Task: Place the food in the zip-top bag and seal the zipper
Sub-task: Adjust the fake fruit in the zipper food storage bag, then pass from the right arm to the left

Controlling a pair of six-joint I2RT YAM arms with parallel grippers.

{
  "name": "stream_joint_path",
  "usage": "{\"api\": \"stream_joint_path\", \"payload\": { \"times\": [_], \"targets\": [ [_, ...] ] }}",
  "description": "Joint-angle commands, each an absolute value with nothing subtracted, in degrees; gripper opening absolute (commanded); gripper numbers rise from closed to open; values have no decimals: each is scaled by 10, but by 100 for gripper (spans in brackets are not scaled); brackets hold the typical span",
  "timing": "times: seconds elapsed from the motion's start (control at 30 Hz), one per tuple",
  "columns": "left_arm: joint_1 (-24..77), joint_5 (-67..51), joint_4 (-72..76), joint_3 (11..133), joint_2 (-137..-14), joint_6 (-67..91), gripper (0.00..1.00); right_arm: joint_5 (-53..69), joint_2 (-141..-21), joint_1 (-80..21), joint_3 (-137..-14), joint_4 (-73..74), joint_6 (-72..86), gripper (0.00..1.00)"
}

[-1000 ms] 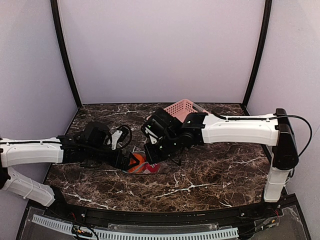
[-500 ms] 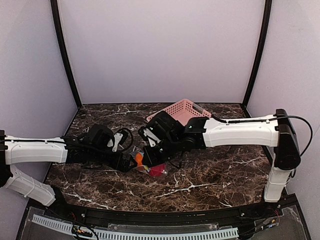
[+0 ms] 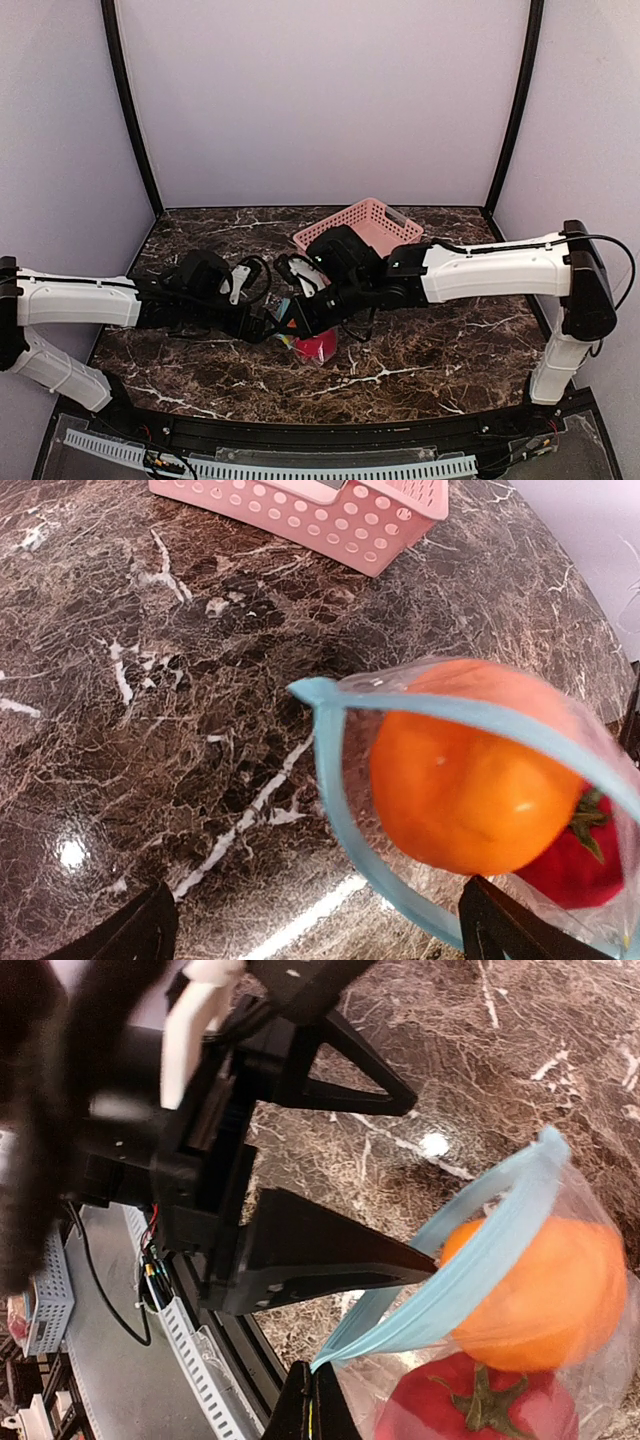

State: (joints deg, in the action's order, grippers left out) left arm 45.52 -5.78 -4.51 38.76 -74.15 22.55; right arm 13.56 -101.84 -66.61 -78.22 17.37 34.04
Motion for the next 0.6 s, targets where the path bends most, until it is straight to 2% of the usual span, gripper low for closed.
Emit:
{"api": "stream_joint_path", "payload": {
  "times": [0.0,0.17,0.33,0.4,0.57],
  "targets": [
    [454,-69,-14,372,-757,243,99,188,-995,-669,-769,100,319,0],
    [454,-73,20,364,-763,262,99,182,-991,-670,-757,91,319,0],
    [453,-44,-16,356,-731,304,98,102,-997,-669,-763,149,327,0],
    [449,-37,-23,339,-703,330,95,80,-1004,-669,-761,162,334,0],
    [443,-47,-19,297,-629,395,79,63,-1020,-670,-755,170,347,0]
  ]
}}
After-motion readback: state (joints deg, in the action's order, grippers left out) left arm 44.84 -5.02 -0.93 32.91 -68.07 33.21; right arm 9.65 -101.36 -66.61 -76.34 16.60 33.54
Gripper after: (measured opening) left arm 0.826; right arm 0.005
